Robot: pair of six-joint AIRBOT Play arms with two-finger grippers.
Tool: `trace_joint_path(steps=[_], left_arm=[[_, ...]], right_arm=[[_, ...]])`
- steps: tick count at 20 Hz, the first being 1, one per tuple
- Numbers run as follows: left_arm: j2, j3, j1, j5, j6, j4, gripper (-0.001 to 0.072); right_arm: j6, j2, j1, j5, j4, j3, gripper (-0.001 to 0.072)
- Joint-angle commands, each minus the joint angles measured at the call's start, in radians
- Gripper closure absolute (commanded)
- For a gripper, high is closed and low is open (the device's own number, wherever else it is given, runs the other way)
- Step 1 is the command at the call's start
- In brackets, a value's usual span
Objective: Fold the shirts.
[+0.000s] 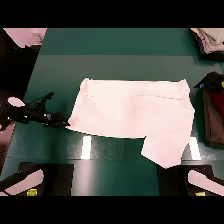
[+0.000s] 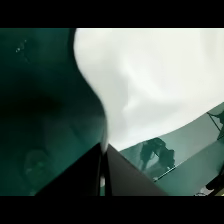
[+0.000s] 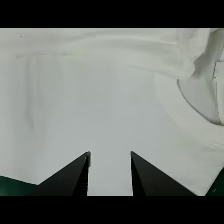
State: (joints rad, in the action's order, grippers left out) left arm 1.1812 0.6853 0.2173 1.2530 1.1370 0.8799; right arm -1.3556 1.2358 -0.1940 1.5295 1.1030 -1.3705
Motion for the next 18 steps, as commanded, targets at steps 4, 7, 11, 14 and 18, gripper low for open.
trace_joint_path(steps=[4,7,11,14,18], left_arm=[[-0.185,0.054,0.002,-0.002,0.097,0.232,0.0682],[-0.196,0.054,0.002,-0.007,0.097,0.192,0.0682],[-0.196,0.054,0.002,-0.025,0.097,0.166,0.0682],[-0.196,0.054,0.002,-0.025,0.096,0.163,0.0682],[-0.196,0.054,0.002,-0.027,0.094,0.156,0.0682]], right_arm=[[-0.001,-0.143,-0.123,-0.022,0.051,0.386,0.0398],[-0.001,-0.209,-0.226,0.014,0.051,0.621,0.0320],[0.008,-0.291,-0.252,0.020,0.048,0.821,0.0325],[0.008,-0.348,-0.253,0.019,0.051,0.906,0.0325],[0.007,-0.362,-0.246,-0.008,0.070,0.948,0.0327]])
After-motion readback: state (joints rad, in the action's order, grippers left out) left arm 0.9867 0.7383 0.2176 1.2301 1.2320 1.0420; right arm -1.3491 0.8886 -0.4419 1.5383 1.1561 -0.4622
